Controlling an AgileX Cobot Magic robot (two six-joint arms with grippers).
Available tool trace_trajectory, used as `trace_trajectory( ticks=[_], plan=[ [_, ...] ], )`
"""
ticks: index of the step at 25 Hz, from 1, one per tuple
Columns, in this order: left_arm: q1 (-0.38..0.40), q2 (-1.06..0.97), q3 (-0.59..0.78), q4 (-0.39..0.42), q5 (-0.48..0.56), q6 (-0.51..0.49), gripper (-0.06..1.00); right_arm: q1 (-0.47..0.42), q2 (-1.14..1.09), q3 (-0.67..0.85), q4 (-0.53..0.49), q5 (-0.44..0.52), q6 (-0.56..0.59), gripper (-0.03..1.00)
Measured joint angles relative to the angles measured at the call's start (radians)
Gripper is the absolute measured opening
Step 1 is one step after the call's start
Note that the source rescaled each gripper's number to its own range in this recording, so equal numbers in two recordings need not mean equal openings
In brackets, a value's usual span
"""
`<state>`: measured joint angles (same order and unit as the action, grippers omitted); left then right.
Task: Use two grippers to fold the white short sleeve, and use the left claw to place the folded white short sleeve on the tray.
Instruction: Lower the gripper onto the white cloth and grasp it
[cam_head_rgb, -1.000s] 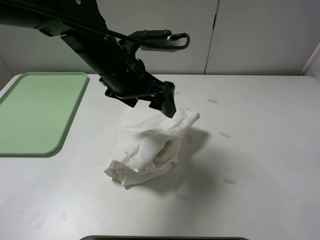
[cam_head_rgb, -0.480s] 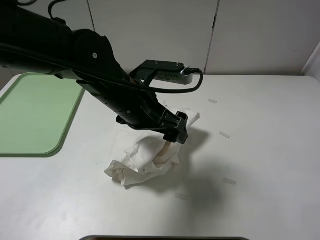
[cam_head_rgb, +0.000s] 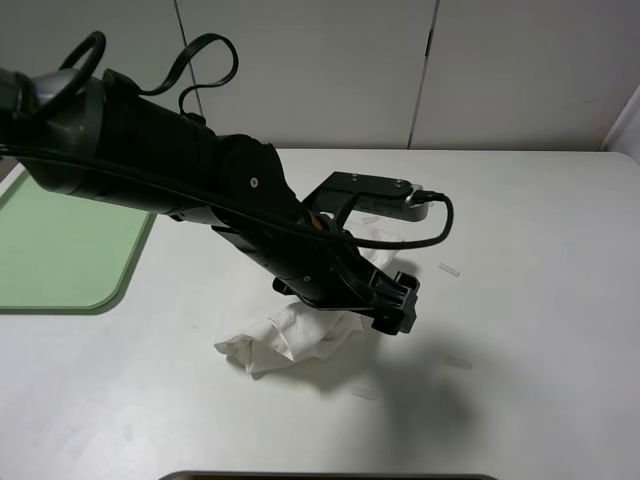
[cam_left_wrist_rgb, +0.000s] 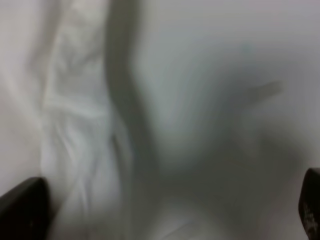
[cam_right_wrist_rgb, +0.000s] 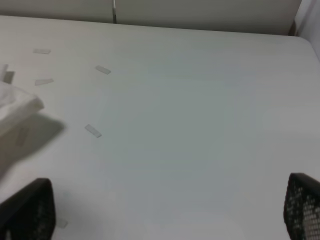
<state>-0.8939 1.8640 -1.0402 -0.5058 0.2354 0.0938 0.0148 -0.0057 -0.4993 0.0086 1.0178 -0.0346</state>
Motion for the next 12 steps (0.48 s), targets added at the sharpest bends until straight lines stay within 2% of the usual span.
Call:
trace_trajectory(
  ticks=[5,12],
  plan=[
    [-0.058,0.005,-0.035,-0.016,-0.026,0.003,1.00,0.000,0.000,0.000,0.000,0.000,0.000,1.00],
    [-0.075,0.005,-0.174,-0.022,0.050,0.003,1.00,0.000,0.000,0.000,0.000,0.000,0.000,1.00]
  ],
)
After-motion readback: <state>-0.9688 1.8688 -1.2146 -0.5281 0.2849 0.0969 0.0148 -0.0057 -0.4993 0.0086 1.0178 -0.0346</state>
